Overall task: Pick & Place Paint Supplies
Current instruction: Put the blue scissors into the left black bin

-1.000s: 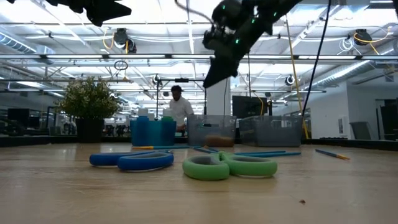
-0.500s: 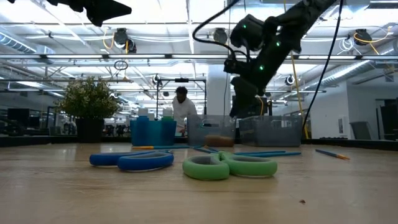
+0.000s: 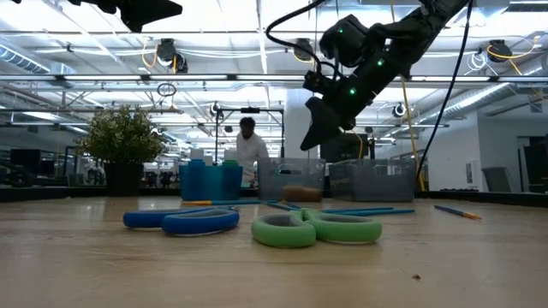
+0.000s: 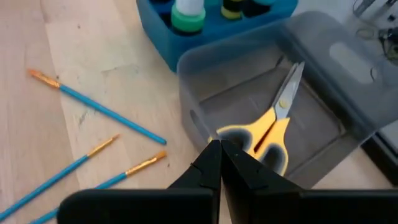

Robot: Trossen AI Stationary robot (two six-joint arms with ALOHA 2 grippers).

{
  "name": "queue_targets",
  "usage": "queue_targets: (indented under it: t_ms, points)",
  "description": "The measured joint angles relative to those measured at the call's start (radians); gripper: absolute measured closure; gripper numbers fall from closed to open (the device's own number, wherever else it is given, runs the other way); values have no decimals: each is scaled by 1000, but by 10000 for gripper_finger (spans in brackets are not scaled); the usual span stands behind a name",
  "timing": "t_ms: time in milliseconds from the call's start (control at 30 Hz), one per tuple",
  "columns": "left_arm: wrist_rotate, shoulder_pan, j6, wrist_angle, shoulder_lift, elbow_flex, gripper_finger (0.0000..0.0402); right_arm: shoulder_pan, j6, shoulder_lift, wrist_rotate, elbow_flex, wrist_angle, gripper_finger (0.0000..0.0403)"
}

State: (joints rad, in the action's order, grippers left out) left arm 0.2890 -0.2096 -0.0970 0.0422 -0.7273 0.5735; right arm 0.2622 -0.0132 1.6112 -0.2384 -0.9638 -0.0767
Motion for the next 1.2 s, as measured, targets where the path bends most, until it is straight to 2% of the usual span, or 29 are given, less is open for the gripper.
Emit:
queue_targets:
  t_ms: [133,533,733,833,933,1200]
  points:
    - [0,0,5,0,0,0,133,5,35,0,-52,0,-25,403]
    - [0,0,17,-1,0,0,133,20,25,18,-37,1,40,403]
    - [0,0,16,0,0,0,133,18,-4,18,108,1,17,403]
    - [0,0,23,9,0,0,133,0,-5,18,142,1,-10,403]
    - [0,0,24,21,0,0,133,-32,-2,-5,195,1,-27,403]
    - [-1,0,24,38,0,0,133,-166,-5,-10,416,0,-65,403]
